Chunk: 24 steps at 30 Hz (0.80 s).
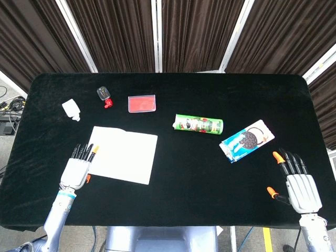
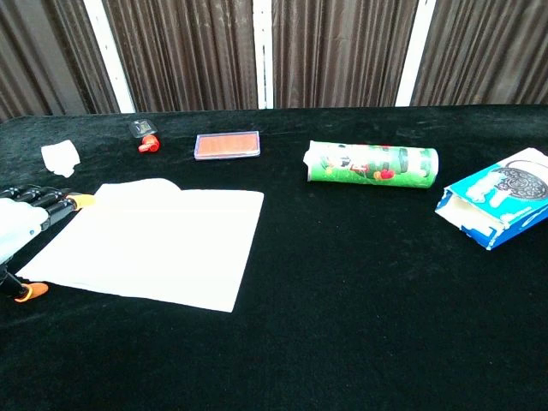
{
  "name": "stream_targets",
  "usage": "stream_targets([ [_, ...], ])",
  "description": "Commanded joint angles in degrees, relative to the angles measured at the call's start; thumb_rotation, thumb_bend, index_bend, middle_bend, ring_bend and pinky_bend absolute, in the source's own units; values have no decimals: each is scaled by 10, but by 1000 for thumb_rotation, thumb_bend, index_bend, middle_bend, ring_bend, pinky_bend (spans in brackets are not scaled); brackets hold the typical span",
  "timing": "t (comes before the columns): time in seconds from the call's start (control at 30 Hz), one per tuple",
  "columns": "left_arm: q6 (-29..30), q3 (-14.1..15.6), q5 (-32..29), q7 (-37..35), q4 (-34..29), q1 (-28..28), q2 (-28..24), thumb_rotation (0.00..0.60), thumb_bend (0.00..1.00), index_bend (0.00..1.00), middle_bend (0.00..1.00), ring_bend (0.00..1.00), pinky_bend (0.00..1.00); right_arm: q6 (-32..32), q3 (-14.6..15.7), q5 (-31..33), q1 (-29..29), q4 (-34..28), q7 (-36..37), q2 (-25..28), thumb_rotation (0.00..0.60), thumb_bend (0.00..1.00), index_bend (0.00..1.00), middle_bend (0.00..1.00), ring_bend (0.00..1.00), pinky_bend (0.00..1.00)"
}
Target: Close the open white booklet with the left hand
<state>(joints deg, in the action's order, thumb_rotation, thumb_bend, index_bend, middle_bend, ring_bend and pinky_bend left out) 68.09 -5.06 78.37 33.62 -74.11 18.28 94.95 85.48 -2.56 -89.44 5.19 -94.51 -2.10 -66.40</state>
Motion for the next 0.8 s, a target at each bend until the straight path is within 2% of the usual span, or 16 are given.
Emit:
stream_targets([
  [0.03, -3, 0, -4, 1, 9, 5, 6, 600, 237, 0, 0, 0, 0, 2, 0, -1, 0, -1, 1, 0, 600, 85, 0, 0, 0, 0],
  [0.37, 1, 3, -2, -2, 43, 16, 26, 600, 251, 0, 0, 0, 0, 2, 1, -3, -1, -1, 1, 0, 600, 85, 0, 0, 0, 0],
  [0.53, 7, 8, 5, -6, 56, 18, 33, 600, 389, 0, 0, 0, 0, 0, 1, -2, 0, 0, 1, 0, 600, 85, 0, 0, 0, 0],
  [0.8, 44, 14, 33, -21, 55, 16, 33, 600, 548, 0, 0, 0, 0, -1, 3, -3, -1, -1, 0, -1, 600, 84, 0, 0, 0, 0],
])
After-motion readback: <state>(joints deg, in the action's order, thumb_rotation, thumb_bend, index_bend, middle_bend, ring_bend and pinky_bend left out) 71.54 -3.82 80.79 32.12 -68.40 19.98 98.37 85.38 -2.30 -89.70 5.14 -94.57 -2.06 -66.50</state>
